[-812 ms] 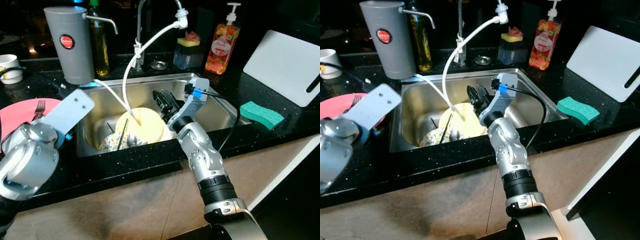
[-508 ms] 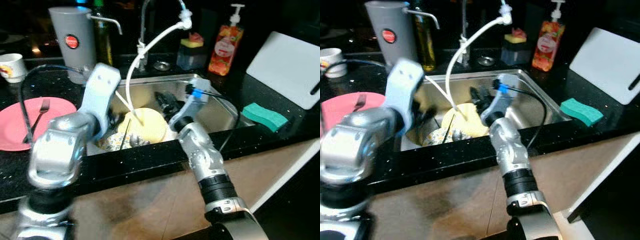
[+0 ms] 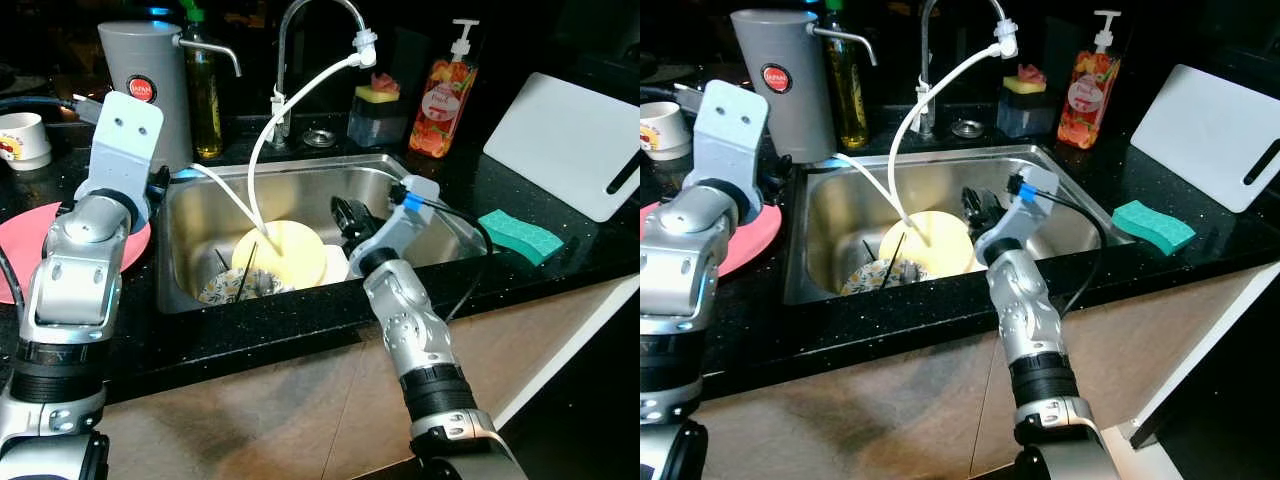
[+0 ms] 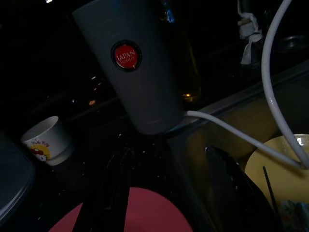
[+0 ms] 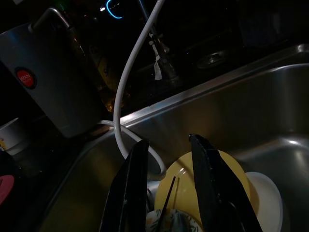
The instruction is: Kitchen organization
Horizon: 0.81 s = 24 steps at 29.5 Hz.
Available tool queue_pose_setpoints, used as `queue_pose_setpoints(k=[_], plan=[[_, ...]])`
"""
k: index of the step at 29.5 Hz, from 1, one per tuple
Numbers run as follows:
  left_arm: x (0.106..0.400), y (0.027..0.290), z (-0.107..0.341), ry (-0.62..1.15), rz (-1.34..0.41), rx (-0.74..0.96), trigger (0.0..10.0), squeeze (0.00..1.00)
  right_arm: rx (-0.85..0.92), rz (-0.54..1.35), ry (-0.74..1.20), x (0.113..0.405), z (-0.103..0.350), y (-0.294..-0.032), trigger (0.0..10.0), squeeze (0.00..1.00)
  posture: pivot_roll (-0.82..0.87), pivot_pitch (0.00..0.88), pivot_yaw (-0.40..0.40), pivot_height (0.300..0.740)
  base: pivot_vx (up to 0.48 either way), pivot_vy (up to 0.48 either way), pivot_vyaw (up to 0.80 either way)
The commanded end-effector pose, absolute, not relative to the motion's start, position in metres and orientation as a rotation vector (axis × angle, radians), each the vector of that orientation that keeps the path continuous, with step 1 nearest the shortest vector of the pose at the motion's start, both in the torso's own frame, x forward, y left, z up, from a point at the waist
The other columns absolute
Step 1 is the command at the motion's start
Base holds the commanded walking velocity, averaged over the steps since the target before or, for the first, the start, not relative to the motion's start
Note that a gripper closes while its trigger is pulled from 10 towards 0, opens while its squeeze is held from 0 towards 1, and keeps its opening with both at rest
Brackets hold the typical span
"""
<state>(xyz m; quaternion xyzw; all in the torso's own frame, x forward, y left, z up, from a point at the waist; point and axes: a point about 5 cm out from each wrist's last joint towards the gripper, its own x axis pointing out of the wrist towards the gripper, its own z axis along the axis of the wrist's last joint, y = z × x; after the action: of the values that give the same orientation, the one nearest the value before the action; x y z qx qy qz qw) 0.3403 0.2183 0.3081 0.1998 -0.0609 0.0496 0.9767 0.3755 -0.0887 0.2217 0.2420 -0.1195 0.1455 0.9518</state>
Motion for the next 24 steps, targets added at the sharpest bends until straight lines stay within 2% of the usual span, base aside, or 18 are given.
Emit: queue_pose_setpoints(k=[1, 7, 16, 24], plan=[[0.343, 0.222, 0.3, -0.108, 0.099, 0.413, 10.0, 0.0, 0.515, 0.287, -0.244, 0.373, 0.22, -0.091, 10.0, 0.0, 0.09, 0.027, 0.006, 0.74, 0.0, 0.0, 0.0], [0.345, 0.222, 0.28, -0.024, 0.079, 0.245, 10.0, 0.0, 0.46, 0.338, -0.226, 0.37, 0.219, -0.083, 10.0, 0.0, 0.08, 0.038, 0.002, 0.74, 0.0, 0.0, 0.0], [0.34, 0.22, 0.271, -0.031, 0.079, 0.218, 10.0, 0.0, 0.384, 0.374, -0.225, 0.371, 0.224, -0.077, 10.0, 0.0, 0.08, 0.051, -0.033, 0.74, 0.0, 0.0, 0.0], [0.336, 0.224, 0.261, 0.016, 0.113, 0.177, 10.0, 0.0, 0.358, 0.385, -0.216, 0.372, 0.228, -0.073, 10.0, 0.0, 0.07, 0.059, -0.042, 0.74, 0.0, 0.0, 0.78]])
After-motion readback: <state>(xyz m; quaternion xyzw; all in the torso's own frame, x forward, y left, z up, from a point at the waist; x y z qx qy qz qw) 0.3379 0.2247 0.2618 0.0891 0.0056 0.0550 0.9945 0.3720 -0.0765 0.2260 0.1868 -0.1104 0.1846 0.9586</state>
